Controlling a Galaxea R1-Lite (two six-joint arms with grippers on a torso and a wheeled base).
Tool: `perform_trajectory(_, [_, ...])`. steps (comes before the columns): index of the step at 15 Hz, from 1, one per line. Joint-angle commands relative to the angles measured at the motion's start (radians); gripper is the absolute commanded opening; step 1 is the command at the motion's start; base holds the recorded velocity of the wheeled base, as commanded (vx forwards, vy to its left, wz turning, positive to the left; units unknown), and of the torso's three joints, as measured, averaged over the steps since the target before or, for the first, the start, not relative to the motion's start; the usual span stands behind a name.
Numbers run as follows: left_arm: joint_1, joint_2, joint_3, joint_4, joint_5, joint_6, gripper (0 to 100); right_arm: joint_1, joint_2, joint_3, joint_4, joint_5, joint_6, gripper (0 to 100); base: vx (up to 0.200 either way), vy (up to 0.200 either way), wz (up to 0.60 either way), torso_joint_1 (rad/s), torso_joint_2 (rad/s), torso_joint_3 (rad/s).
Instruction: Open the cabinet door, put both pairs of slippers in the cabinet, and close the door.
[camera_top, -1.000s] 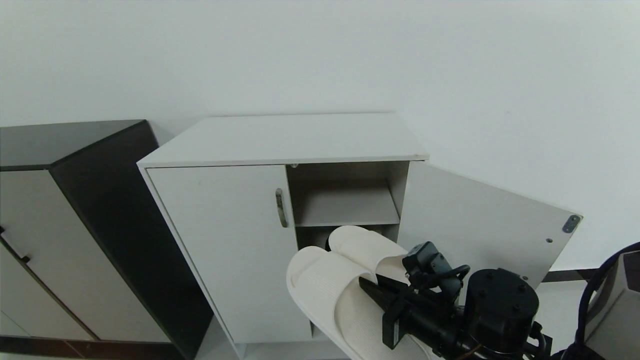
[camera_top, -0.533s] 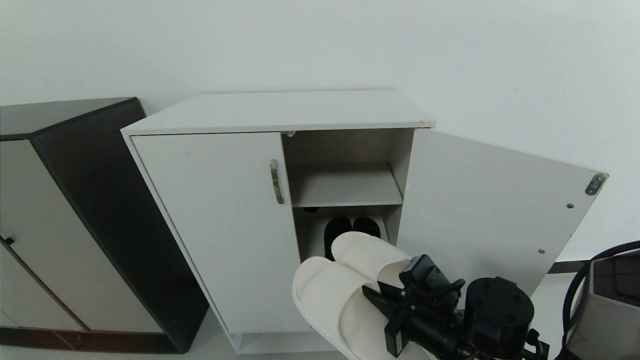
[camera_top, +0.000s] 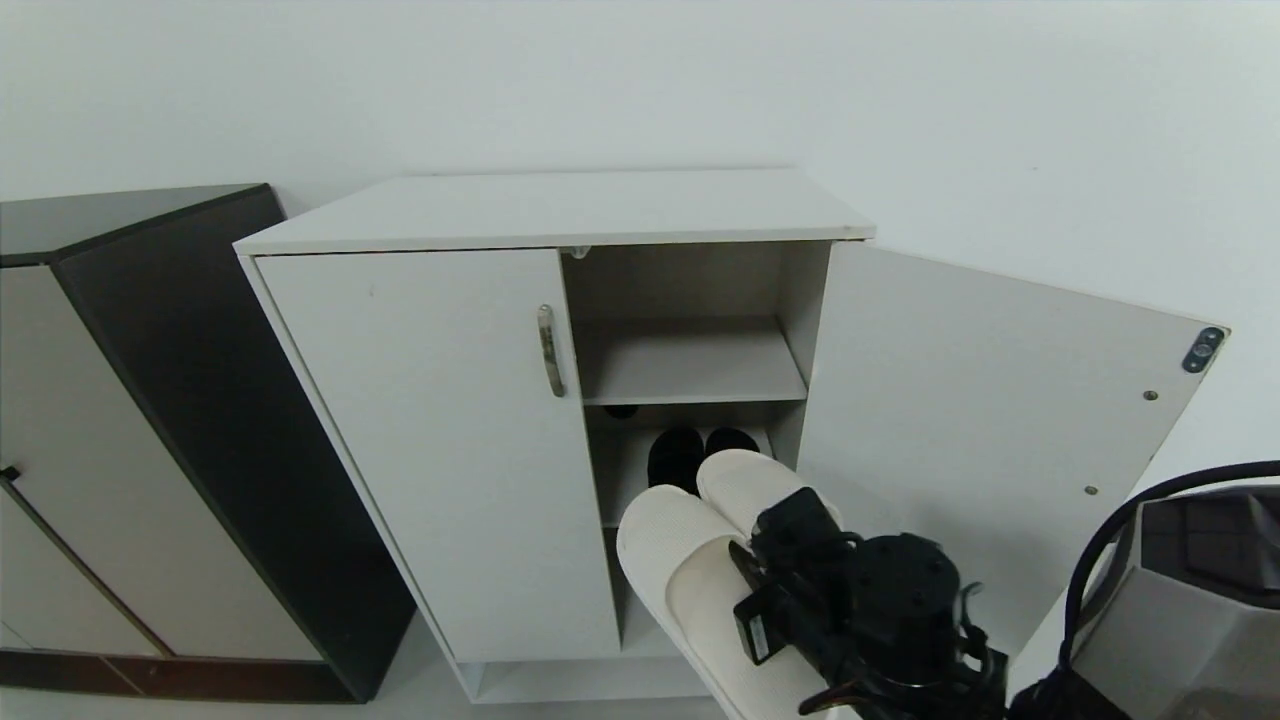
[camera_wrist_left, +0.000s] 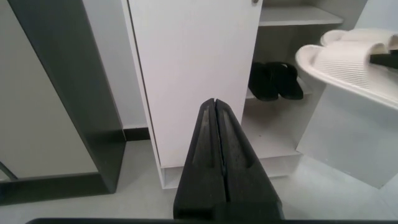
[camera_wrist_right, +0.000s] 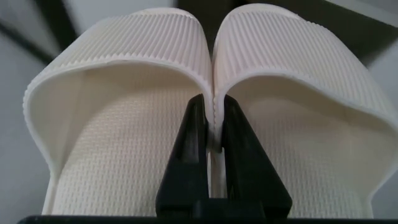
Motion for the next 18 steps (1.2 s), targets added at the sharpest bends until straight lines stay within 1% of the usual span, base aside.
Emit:
perform_trajectory(1, [0.0, 0.0, 0.0, 0.0, 0.0, 0.0, 0, 0.052, -0.025, -0.122, 0.093, -0.092, 0.045, 0, 0.0, 0.0, 0.0, 0.0, 0.0, 0.0])
perform_trajectory(2, [0.0, 0.0, 0.0, 0.0, 0.0, 0.0, 0, 0.101, -0.092, -0.298, 0.418, -0.247, 0.161, 0, 0.0, 0.0, 0.0, 0.0, 0.0, 0.0])
perform_trajectory(3, [0.0, 0.0, 0.0, 0.0, 0.0, 0.0, 0, 0.112, -0.115, -0.349, 0.504, -0.279, 0.196, 0, 0.0, 0.0, 0.0, 0.0, 0.0, 0.0])
perform_trajectory(4, [0.0, 0.0, 0.0, 0.0, 0.0, 0.001, 0, 0.126, -0.137, -0.424, 0.633, -0.321, 0.242, 0, 0.0, 0.0, 0.0, 0.0, 0.0, 0.0])
perform_trajectory(5, [0.0, 0.0, 0.0, 0.0, 0.0, 0.001, 0, 0.133, -0.14, -0.474, 0.705, -0.344, 0.272, 0, 0.0, 0.0, 0.0, 0.0, 0.0, 0.0])
perform_trajectory(6, [0.0, 0.0, 0.0, 0.0, 0.0, 0.003, 0, 0.14, -0.135, -0.583, 0.827, -0.385, 0.325, 0, 0.0, 0.0, 0.0, 0.0, 0.0, 0.0])
perform_trajectory(8, [0.0, 0.0, 0.0, 0.0, 0.0, 0.003, 0, 0.14, -0.109, -0.704, 0.956, -0.44, 0.384, 0, 0.0, 0.0, 0.0, 0.0, 0.0, 0.0])
perform_trajectory(9, [0.0, 0.0, 0.0, 0.0, 0.0, 0.003, 0, 0.137, -0.098, -0.723, 0.988, -0.447, 0.391, 0, 0.0, 0.0, 0.0, 0.0, 0.0, 0.0])
perform_trajectory(11, [0.0, 0.0, 0.0, 0.0, 0.0, 0.003, 0, 0.12, -0.086, -0.731, 0.993, -0.454, 0.391, 0, 0.0, 0.0, 0.0, 0.0, 0.0, 0.0])
perform_trajectory(13, [0.0, 0.0, 0.0, 0.0, 0.0, 0.003, 0, 0.091, -0.054, -0.758, 0.992, -0.509, 0.391, 0, 0.0, 0.0, 0.0, 0.0, 0.0, 0.0])
perform_trajectory(18, [0.0, 0.0, 0.0, 0.0, 0.0, 0.003, 0, 0.081, -0.002, -0.758, 0.97, -0.516, 0.417, 0, 0.0, 0.0, 0.0, 0.0, 0.0, 0.0])
